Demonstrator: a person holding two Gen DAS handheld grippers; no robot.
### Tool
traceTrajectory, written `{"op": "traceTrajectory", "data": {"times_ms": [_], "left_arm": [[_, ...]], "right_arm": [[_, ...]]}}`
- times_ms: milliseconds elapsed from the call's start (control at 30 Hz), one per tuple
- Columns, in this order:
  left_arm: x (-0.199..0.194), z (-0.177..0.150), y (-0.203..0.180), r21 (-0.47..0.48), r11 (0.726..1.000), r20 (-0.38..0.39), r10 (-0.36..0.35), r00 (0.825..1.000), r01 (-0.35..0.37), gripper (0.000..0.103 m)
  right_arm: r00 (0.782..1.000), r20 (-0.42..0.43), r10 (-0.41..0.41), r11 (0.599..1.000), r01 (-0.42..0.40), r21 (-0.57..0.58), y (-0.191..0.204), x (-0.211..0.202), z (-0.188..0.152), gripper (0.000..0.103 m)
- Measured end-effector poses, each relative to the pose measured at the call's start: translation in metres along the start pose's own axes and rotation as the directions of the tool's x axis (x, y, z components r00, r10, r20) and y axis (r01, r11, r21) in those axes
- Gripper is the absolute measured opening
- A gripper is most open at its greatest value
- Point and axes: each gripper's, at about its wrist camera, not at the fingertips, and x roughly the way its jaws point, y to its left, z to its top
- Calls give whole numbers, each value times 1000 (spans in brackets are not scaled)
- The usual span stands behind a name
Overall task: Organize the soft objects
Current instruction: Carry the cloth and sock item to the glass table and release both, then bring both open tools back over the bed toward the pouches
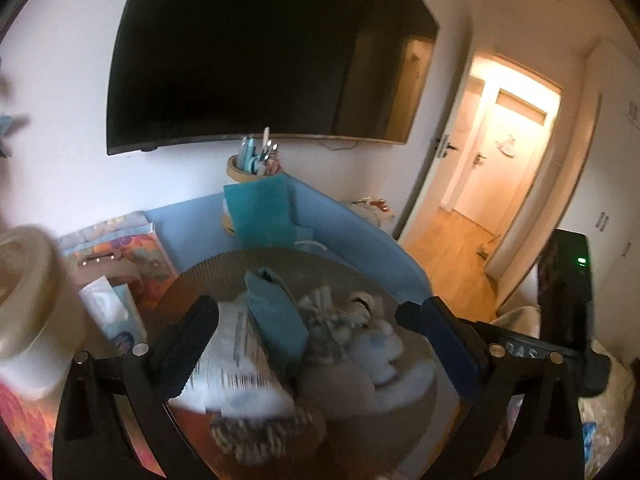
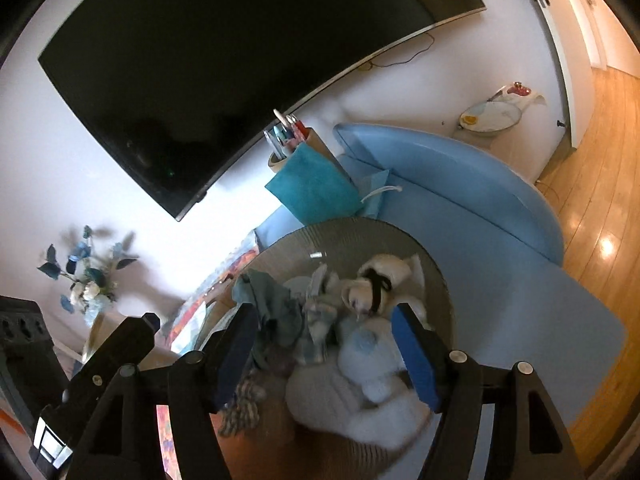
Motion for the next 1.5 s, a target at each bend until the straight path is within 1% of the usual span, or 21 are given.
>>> {"op": "traceTrajectory", "data": {"times_ms": [167,233,333,400,467,567,633,733,833,867,900,1033,1100,1133,1167,1200,1233,1300,1367,1400,1500], "left_arm": [[-59,-23,3,-19,996,58,-80,995,82,101],[-84,-34,8,-16,997,68,-73,995,75,101],[-121,-51,31,-30,999,80,-13,997,16,101],[-144,-63,51,-44,997,80,71,994,-67,101],[-165,-73,73,-66,982,72,182,981,-178,101],[-192,-86,112,-103,935,37,346,938,-341,101],[-205,-95,138,-112,887,11,453,892,-449,101],[-219,-117,187,-128,786,-38,605,795,-605,101],[-223,-130,225,-138,734,-80,661,746,-665,101],[-224,-136,240,-136,708,-91,687,721,-692,101],[-222,-141,249,-130,696,-95,700,707,-706,101],[-218,-158,275,-142,692,-99,702,706,-708,101],[-215,-174,291,-204,695,-125,680,722,-690,101],[-213,-175,300,-234,694,-178,658,732,-681,101],[-214,-175,303,-257,692,-185,650,737,-674,101],[-216,-175,305,-282,685,-182,649,739,-671,101],[-221,-177,309,-316,680,-176,643,745,-662,101],[-223,-179,316,-353,690,-181,613,769,-632,101],[-223,-181,320,-378,697,-185,588,787,-609,101],[-224,-182,320,-386,698,-183,584,791,-604,101],[-224,-184,320,-390,702,-178,577,797,-596,101]], "right_arm": [[998,30,58,997,-56,-44,13,-26,-23,71],[996,37,82,992,-78,-97,31,-36,-33,71],[992,39,118,968,-107,-227,68,-49,-51,74],[985,35,169,933,-148,-327,100,-56,-68,84],[973,13,232,887,-206,-413,132,-60,-87,87],[951,-71,300,809,-293,-510,181,-53,-119,90],[945,-133,299,762,-320,-563,215,-39,-144,95],[954,-191,231,717,-300,-629,261,-7,-182,100],[966,-231,118,661,-250,-708,298,35,-218,100],[966,-244,85,646,-240,-725,307,48,-226,100],[963,-265,46,637,-233,-735,319,69,-236,100],[952,-305,5,673,-229,-703,333,122,-246,100],[972,-236,0,682,-173,-711,333,140,-253,100],[985,-173,-9,685,-120,-719,330,144,-255,100],[993,-118,-29,698,-64,-713,324,150,-260,100],[991,-114,-66,703,-35,-711,323,155,-260,100],[991,-104,-84,697,-16,-717,325,157,-260,100],[992,-105,-73,687,-26,-726,325,159,-262,101],[987,-115,-111,670,-11,-743,328,166,-266,102],[982,-104,-156,651,23,-759,331,172,-269,102],[977,-79,-197,616,61,-786,335,174,-275,102]]}}
